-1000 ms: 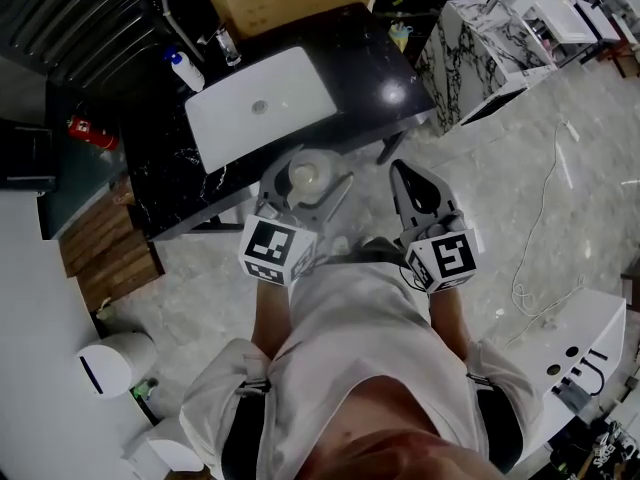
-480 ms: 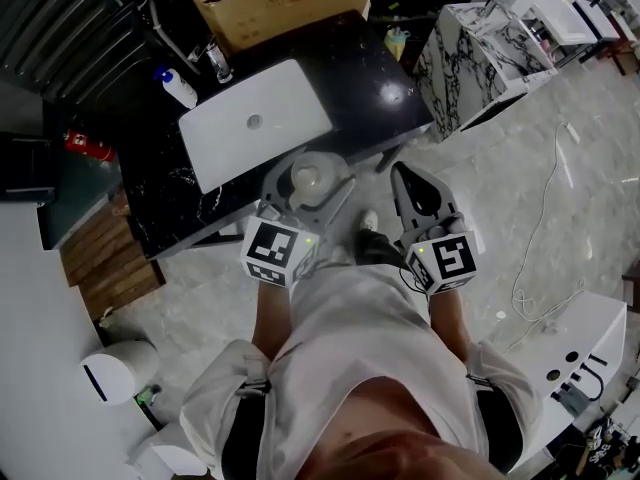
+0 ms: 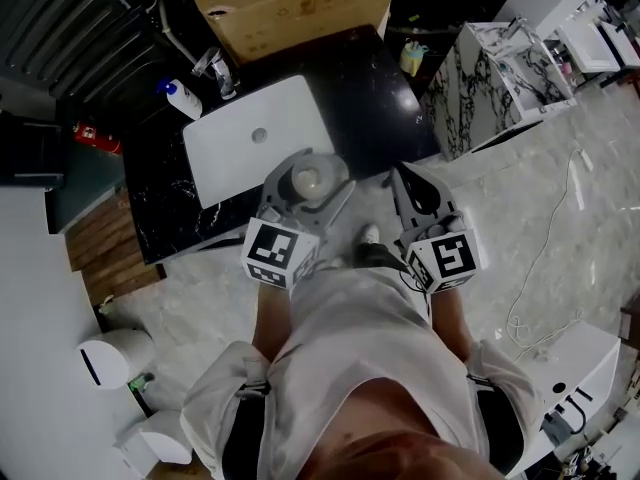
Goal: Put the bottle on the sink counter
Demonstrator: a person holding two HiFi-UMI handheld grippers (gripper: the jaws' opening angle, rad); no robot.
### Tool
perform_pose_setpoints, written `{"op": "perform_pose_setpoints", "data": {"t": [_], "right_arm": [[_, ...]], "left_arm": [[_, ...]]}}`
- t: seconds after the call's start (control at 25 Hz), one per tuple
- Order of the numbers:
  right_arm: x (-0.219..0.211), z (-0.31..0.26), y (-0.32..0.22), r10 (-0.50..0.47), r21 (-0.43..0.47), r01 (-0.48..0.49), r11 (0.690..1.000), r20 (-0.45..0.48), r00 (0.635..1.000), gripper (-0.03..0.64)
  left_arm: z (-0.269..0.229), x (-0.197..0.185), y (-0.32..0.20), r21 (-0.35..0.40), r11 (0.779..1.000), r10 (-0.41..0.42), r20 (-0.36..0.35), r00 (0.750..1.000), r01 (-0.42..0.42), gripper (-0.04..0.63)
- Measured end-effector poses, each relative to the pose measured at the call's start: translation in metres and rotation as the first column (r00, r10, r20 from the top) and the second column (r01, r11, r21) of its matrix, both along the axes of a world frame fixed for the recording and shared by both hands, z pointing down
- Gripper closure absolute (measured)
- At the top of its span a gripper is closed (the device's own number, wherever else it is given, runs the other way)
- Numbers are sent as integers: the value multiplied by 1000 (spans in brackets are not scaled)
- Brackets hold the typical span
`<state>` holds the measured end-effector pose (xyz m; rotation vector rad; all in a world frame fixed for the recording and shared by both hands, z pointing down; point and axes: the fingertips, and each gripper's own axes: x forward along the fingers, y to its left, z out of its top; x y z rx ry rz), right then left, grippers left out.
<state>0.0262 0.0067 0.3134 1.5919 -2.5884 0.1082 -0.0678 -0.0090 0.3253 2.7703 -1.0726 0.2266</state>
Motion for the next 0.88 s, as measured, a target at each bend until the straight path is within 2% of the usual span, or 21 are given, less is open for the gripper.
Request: {"op": "perform_pose_setpoints", "data": {"t": [0.36,0.88], "right_arm": [[30,-1,-45,-68,-6,68,998,32,997,618],[66,6,-74,-132,-21,134,991,79,988,618]], "left_arm": [[-3,32,-36,-8,998,-58,29,998,58,265],[2,72,-61,-20,994,-108,78,991,110,265]]}}
